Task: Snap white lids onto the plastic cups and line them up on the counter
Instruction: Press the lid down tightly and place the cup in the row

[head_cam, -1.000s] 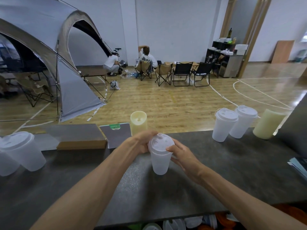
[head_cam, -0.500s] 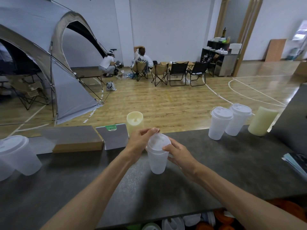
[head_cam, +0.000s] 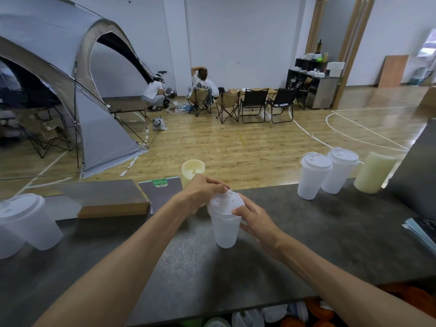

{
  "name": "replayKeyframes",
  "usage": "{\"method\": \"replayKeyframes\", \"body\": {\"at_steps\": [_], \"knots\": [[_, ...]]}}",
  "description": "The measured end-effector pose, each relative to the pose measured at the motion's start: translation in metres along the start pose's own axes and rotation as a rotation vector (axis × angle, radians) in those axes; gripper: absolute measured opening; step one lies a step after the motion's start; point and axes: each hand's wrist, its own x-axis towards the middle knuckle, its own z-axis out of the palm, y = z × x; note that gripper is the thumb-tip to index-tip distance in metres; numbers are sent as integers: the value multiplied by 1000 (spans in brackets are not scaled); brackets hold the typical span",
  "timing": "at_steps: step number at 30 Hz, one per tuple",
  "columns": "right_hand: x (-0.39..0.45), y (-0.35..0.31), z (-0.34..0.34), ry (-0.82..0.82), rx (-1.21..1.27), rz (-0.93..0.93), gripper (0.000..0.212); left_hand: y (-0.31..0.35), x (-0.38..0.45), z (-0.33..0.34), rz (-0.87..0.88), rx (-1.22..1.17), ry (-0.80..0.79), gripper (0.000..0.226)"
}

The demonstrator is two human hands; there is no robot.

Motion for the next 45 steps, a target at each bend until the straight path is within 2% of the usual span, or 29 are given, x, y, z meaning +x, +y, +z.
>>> {"method": "replayKeyframes", "body": {"at_steps": [7,14,16,18,20,23,26,28,31,39,45], "knots": [[2,2,0,1,9,-10,45,-4,3,-3,47,65,-33,17],[1,-1,2,18,32,0,39,-12,-3,4,157,123,56,19],[0,-2,2,30,34,6,38,-13,-7,9,176,71,67,18],[-1,-1,1,52,43,1,38,-18,-14,12,125,-98,49,14],[0,0,1,65,58,-1,41,-31,-25,12,115,-206,62,23],[-1,4,1,123,90,38,54,-61,-47,15,248,-137,58,26],[-4,8,-2,182,32,52,49,-79,-58,22,286,-62,30,53],[-4,7,-6,224,19,39,44,-74,-51,26,276,-47,54,59],[1,-7,-25,317,-4,-10,37,-53,-31,39,252,-38,80,55],[45,-28,-118,595,0,25,43,12,66,116,188,-34,72,57],[74,-15,-154,644,38,61,35,23,101,152,149,-50,66,57]]}}
